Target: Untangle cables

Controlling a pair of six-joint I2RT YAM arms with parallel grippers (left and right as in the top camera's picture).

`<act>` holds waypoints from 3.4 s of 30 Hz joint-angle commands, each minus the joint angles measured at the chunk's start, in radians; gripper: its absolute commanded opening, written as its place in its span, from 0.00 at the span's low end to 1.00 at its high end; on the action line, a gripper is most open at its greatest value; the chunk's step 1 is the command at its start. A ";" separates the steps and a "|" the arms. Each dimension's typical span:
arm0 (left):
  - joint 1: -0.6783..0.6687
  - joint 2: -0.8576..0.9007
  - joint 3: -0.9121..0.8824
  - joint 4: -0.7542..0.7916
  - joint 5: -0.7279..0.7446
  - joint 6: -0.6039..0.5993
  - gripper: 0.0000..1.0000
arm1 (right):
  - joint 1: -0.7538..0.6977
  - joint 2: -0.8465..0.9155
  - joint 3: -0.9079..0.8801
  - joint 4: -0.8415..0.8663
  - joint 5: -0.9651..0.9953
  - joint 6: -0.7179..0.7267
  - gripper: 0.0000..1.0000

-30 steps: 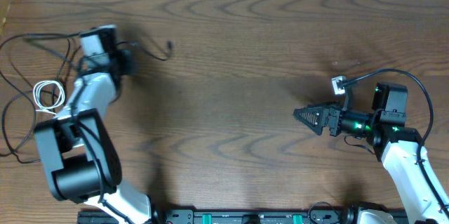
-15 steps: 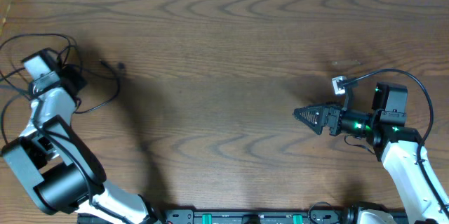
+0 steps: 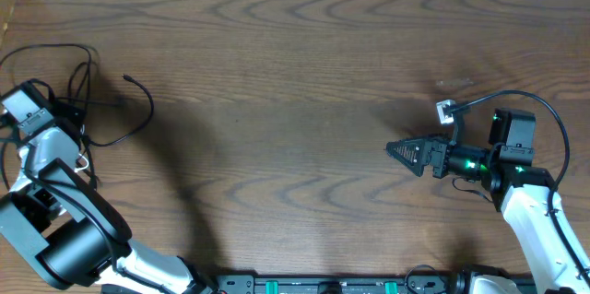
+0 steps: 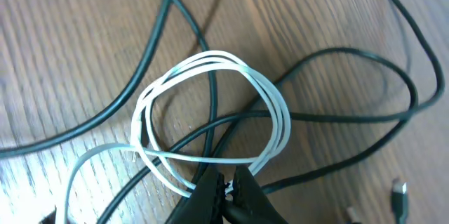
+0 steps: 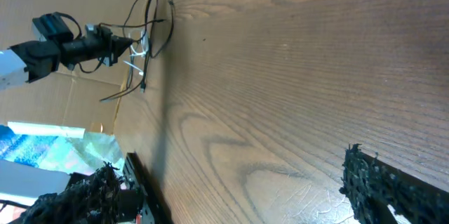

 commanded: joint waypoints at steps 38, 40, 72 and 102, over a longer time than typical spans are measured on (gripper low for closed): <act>0.004 0.002 -0.004 -0.050 0.347 0.167 0.94 | 0.003 -0.012 0.004 -0.001 0.003 0.012 0.99; 0.004 -0.002 -0.004 -0.048 0.347 0.172 0.94 | 0.003 -0.012 0.004 -0.001 0.004 0.012 0.99; -0.042 -0.354 -0.003 -0.168 0.362 0.261 0.94 | 0.003 -0.012 0.004 0.005 0.073 0.012 0.99; -0.500 -0.080 -0.003 -0.202 0.357 0.560 0.94 | 0.003 -0.012 0.004 0.002 0.073 0.012 0.99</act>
